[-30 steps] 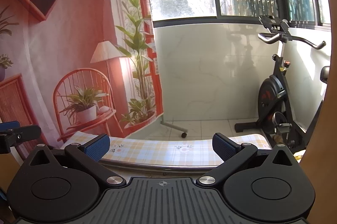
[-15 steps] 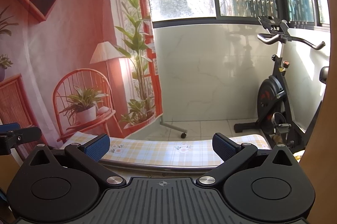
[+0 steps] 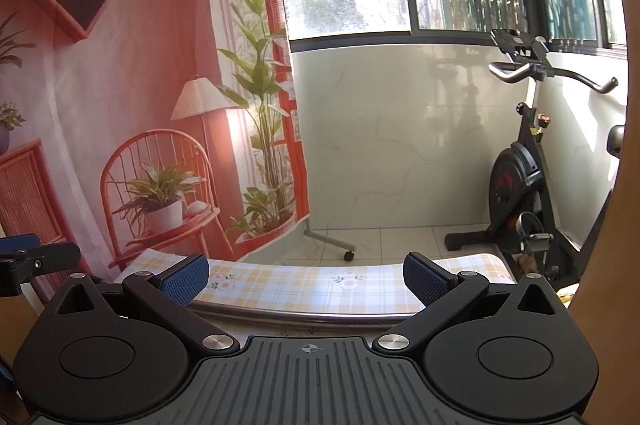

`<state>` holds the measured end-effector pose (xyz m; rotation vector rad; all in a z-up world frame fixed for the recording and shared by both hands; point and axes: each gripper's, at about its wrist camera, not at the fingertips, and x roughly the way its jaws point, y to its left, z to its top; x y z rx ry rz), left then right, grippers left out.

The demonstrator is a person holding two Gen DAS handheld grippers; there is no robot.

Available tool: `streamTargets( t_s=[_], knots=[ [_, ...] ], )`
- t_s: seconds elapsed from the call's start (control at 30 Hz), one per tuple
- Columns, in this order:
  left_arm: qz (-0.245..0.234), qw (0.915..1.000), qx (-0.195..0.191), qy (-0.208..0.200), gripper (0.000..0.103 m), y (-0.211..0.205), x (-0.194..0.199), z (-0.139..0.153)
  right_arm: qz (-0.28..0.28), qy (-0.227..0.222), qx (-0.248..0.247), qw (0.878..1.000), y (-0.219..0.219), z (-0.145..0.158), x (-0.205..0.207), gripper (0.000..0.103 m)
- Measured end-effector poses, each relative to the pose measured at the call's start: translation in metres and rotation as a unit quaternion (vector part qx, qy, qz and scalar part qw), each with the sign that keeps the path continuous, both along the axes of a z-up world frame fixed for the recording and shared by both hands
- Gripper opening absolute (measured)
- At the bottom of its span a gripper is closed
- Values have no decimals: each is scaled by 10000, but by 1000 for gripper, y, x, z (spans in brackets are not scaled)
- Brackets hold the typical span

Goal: Organize fruits

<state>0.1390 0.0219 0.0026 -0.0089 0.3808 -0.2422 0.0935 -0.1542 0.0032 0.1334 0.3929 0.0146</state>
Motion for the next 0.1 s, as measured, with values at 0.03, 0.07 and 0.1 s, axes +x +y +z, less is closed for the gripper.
streamTargets(
  t_s=[0.03, 0.07, 0.1],
  knots=[
    [3, 10000, -15, 8, 103, 0, 0, 0, -3, 0, -4, 10000, 0, 0, 0, 103],
    [8, 10000, -27, 16, 103, 0, 1, 0, -4, 0, -5, 10000, 0, 0, 0, 103],
    [29, 10000, -35, 25, 103, 1, 0, 0, -6, -2, -4, 10000, 0, 0, 0, 103]
  ],
)
